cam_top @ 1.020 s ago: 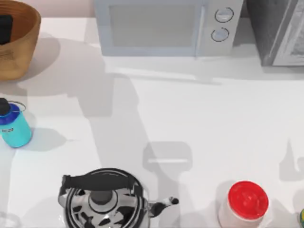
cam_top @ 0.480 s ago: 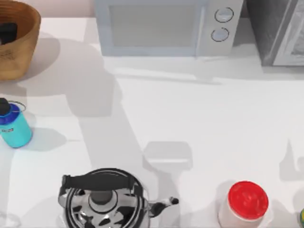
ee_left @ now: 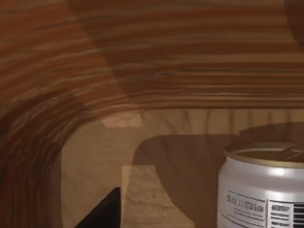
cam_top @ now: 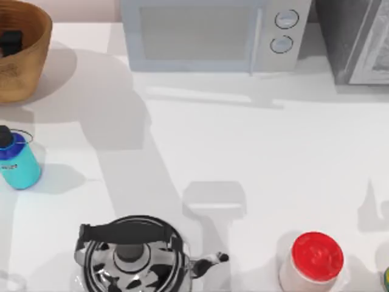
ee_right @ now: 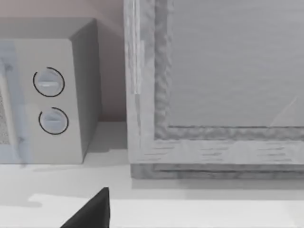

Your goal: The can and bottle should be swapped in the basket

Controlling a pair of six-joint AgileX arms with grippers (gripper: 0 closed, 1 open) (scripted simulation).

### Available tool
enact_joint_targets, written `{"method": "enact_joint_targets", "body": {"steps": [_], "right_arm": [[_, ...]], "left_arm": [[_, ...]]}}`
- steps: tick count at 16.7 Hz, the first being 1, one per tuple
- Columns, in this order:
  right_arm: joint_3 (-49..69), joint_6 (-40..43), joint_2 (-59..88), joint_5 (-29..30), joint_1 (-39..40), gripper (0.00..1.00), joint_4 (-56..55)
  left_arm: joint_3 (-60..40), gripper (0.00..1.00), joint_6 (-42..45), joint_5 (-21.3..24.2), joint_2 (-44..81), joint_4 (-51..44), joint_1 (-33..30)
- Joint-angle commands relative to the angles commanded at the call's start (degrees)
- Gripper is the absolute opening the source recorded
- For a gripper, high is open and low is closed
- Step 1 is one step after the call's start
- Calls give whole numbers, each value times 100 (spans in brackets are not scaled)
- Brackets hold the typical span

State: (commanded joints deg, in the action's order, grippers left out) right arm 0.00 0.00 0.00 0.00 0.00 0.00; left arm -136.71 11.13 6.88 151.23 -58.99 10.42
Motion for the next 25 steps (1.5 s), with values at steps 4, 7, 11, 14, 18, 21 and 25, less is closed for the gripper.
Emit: {"method": "enact_joint_targets", "body": {"steps": [4, 7, 11, 14, 18, 21, 25], "right_arm": [[0, 0, 0, 0, 0, 100, 0], [0, 0, 0, 0, 0, 100, 0], [0, 0, 0, 0, 0, 100, 0], [0, 0, 0, 0, 0, 100, 0], [0, 0, 0, 0, 0, 100, 0], [0, 0, 0, 0, 0, 100, 0], [0, 0, 0, 0, 0, 100, 0]], "left_arm": [[0, 55, 0, 0, 0, 0, 0], [0, 32, 0, 0, 0, 0, 0], [0, 2, 0, 0, 0, 0, 0], [0, 0, 0, 0, 0, 0, 0], [0, 0, 0, 0, 0, 0, 0], [-75, 0, 27, -26, -158, -6, 21], [506, 0, -120, -149, -741, 336, 26]]}}
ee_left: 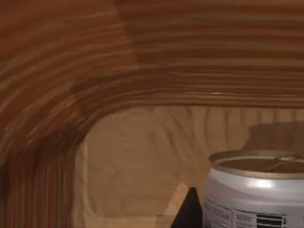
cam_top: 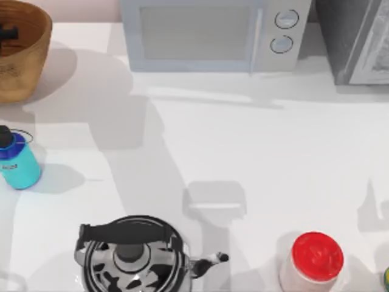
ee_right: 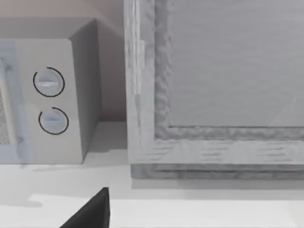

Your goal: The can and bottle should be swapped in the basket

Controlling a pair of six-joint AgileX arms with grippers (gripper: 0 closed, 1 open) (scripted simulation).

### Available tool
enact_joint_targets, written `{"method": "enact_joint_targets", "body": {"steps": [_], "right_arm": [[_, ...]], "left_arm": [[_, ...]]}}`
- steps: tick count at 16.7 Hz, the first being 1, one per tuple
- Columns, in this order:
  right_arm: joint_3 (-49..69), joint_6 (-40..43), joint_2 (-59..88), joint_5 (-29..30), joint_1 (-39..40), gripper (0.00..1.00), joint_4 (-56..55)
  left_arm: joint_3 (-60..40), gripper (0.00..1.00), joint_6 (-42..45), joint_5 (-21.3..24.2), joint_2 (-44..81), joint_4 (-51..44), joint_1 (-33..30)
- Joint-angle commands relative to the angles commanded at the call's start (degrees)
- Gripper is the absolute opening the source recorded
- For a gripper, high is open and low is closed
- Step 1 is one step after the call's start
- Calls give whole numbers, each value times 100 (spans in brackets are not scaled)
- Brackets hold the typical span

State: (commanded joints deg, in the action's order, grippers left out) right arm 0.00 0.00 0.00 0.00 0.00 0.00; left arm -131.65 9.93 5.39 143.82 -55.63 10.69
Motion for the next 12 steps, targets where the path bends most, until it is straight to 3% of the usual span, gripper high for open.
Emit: {"method": "enact_joint_targets", "body": {"steps": [5, 12], "right_arm": [[0, 0, 0, 0, 0, 100, 0], [0, 0, 0, 0, 0, 100, 0]], "left_arm": [[2009, 0, -300, -270, -2087, 1022, -112], [6247, 0, -658, -548, -6878, 2893, -479]]}}
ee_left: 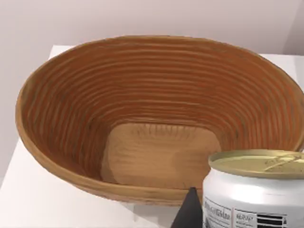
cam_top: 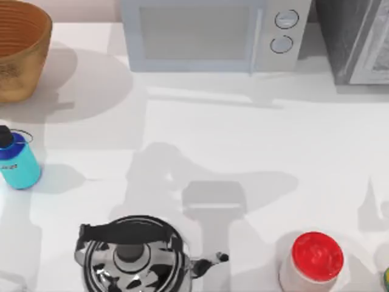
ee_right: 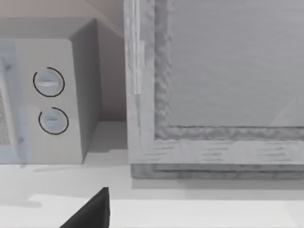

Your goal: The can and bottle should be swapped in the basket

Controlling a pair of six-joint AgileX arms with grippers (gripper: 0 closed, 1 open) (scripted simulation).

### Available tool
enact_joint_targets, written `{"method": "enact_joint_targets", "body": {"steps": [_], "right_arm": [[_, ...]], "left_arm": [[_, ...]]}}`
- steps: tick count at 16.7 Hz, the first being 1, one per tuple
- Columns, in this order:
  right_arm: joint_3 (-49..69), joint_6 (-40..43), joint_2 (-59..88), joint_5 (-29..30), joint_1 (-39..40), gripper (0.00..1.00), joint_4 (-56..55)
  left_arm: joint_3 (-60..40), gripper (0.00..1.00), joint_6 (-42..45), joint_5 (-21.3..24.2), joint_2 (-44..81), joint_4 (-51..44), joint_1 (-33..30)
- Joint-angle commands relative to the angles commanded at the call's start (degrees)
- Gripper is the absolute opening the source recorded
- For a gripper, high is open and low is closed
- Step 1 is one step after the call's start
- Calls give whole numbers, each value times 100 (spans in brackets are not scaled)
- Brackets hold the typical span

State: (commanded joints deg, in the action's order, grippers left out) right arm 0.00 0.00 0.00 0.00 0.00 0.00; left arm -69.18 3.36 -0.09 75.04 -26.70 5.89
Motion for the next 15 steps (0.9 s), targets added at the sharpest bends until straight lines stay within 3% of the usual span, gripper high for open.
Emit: {"method": "enact_joint_targets", "body": {"steps": [9, 15], "right_arm": [[0, 0, 0, 0, 0, 100, 0], [0, 0, 0, 0, 0, 100, 0]], "left_arm": [[5257, 0, -294, -66, -5821, 2077, -459], [6858, 0, -336, 4, -7444, 2650, -585]]}}
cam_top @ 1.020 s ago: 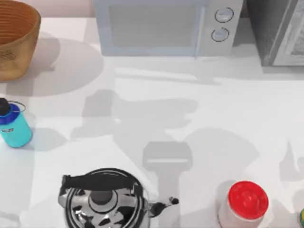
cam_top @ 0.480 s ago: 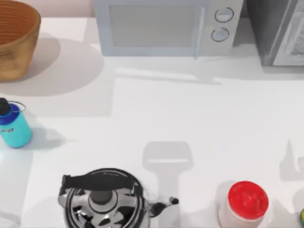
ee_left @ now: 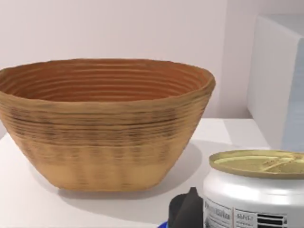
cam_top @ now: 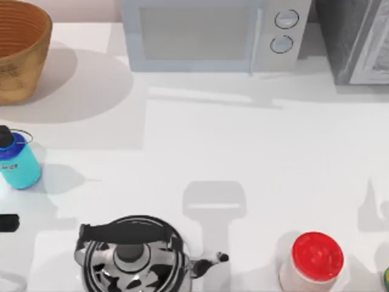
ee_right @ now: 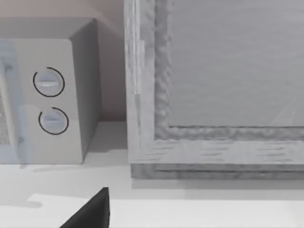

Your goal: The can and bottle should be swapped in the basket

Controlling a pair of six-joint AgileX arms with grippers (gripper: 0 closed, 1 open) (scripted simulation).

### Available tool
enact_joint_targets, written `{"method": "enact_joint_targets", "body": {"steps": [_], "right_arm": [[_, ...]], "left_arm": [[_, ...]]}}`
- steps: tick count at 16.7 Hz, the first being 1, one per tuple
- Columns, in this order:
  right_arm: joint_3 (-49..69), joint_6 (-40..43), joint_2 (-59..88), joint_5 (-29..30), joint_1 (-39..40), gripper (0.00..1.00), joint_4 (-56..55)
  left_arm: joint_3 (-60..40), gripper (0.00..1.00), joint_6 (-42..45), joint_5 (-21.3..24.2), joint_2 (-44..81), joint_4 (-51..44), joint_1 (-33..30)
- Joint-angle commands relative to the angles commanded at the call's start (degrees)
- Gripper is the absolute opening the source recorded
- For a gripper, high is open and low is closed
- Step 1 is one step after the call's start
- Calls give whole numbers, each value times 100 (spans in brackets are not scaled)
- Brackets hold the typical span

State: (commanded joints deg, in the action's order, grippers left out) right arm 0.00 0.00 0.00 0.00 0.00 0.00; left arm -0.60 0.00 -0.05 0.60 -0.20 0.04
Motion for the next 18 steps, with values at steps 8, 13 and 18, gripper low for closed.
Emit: {"method": "enact_joint_targets", "body": {"steps": [8, 13, 18], "right_arm": [[0, 0, 0, 0, 0, 100, 0], [0, 0, 0, 0, 0, 100, 0], [0, 0, 0, 0, 0, 100, 0]], "left_arm": [[36, 0, 11, 10, 18, 39, 18], [-451, 0, 23, 349, 1094, 654, 12], [-1409, 0, 57, 1303, 3266, 1890, -250]]}}
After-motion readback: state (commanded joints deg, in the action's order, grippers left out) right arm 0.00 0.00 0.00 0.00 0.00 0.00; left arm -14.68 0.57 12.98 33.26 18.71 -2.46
